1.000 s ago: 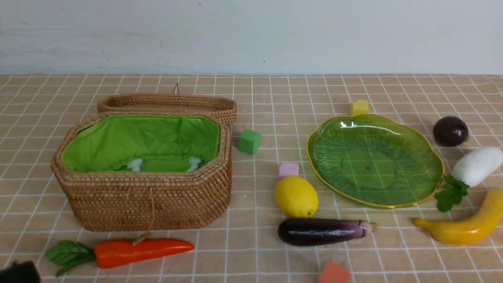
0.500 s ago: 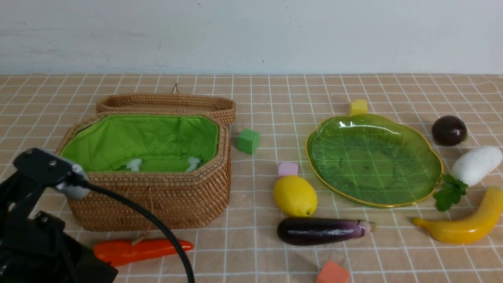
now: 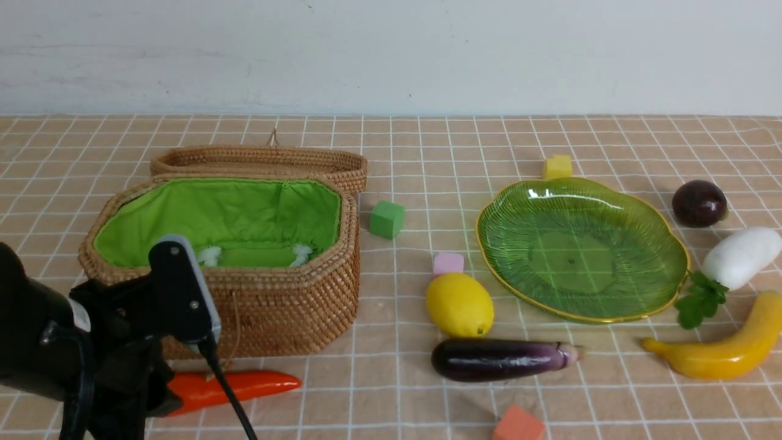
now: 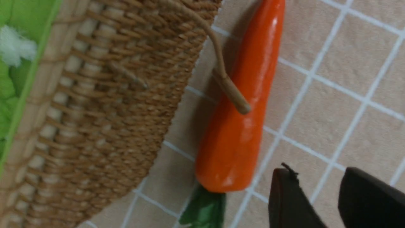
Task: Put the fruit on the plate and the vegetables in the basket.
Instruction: Use the left arm to grab a carrot and put it into the left basket
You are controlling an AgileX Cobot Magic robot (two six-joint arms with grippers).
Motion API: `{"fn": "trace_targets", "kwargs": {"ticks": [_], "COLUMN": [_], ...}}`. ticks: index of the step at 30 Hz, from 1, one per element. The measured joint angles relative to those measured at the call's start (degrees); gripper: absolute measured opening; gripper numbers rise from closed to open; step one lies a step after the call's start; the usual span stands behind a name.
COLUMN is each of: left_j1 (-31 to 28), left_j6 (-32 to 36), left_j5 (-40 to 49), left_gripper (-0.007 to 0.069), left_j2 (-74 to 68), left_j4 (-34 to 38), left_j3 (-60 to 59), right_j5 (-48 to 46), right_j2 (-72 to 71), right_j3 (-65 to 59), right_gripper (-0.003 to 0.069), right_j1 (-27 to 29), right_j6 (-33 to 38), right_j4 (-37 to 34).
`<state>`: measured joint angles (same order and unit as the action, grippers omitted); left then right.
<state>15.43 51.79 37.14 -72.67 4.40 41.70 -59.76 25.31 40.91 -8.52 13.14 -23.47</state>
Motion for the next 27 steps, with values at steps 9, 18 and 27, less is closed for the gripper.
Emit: {"fn": "trace_targets", "kwargs": {"ticks": [9, 18, 27], "left_j1": [0.00, 0.00, 0.00], "left_j6": [4.44, 4.68, 4.73], "left_j5": [-8.03, -12.16, -8.74], "left_gripper": [0.0486, 0.0474, 0.0379], "left_j2": [-10.29, -18.60, -19.36], "left_j4": [-4.96, -12.69, -13.21], "left_j3": [-0.01, 0.06, 0.87], "right_j5": [0.17, 0.29, 0.29], "right_j2": [0.00, 0.00, 0.00], "right_j3": [0.00, 0.00, 0.00], "right_gripper": [0.0057, 0.0064, 0.0069], "right_j1": [0.00, 0.00, 0.00], "right_j6": [0.10, 0.10, 0.10], "right_j4": [0.00, 0.00, -0.06]}}
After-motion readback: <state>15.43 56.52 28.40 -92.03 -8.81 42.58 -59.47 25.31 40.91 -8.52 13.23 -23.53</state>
